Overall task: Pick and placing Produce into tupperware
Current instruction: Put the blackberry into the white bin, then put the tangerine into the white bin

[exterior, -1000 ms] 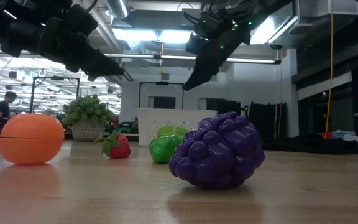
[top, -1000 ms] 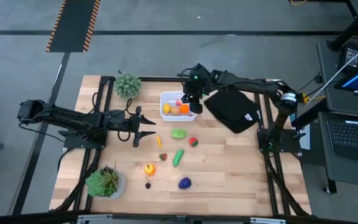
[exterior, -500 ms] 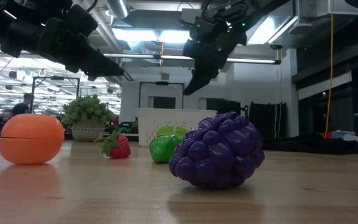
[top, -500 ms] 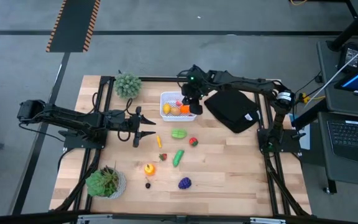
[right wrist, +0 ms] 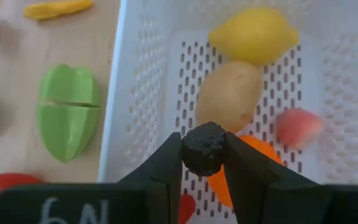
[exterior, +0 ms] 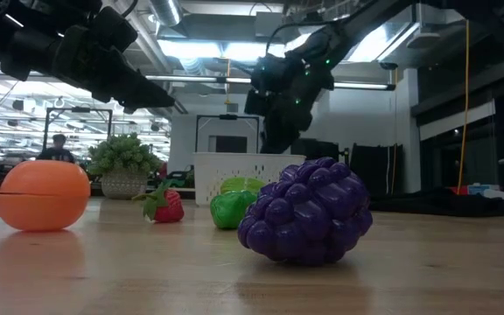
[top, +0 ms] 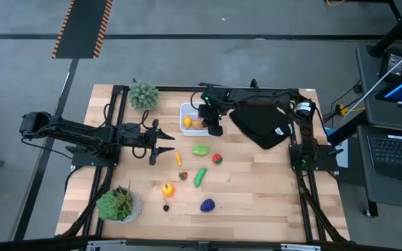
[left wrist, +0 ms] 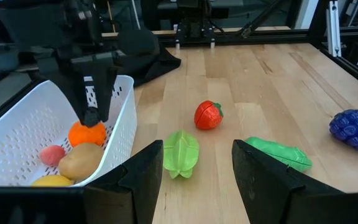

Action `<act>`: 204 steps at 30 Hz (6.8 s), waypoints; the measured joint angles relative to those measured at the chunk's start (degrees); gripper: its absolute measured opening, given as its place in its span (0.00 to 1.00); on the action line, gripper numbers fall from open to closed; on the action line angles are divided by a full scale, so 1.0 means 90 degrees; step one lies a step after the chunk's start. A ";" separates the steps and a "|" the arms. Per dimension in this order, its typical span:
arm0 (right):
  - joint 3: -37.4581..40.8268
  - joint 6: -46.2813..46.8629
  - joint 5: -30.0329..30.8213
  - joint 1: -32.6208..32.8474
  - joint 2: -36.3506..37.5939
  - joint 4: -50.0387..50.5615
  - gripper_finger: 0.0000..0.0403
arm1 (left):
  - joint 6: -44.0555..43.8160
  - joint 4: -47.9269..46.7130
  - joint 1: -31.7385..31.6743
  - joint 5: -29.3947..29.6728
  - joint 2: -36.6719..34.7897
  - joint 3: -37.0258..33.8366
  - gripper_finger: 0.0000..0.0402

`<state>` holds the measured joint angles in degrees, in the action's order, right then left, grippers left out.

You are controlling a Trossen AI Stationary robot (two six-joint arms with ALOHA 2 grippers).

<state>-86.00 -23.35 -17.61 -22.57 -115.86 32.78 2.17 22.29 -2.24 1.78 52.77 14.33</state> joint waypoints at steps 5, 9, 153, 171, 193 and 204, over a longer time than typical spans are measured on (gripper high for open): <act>0.0000 -0.0129 0.0000 -0.0002 -0.0050 -0.0012 0.24 | 0.0000 0.0000 0.0000 0.0000 0.0000 0.0000 0.46; 0.0000 -0.0183 0.0000 -0.0002 -0.0050 0.0013 0.24 | 0.0000 0.0000 0.0001 0.0000 0.0000 0.0000 0.46; 0.8466 0.2231 -0.0872 0.0700 0.7707 -0.6803 0.53 | -0.3434 -0.6263 0.3902 0.1572 0.4180 0.4860 0.46; 0.8464 0.2234 -0.0872 0.0702 0.7707 -0.6799 0.53 | -0.3560 -0.6261 0.3900 0.1712 0.4180 0.4860 0.88; 0.8464 0.2236 -0.0874 0.0702 0.7707 -0.6800 0.53 | -0.4232 -0.5373 0.3881 0.1345 0.4180 0.4028 0.90; 0.8459 0.2243 -0.0874 0.0702 0.7707 -0.6794 0.53 | -0.4538 -0.5126 0.3876 0.1341 0.4644 0.3711 0.91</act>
<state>-9.87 -3.16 -25.47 -16.25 -46.50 -28.36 -38.67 -23.85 32.64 13.85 94.57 47.72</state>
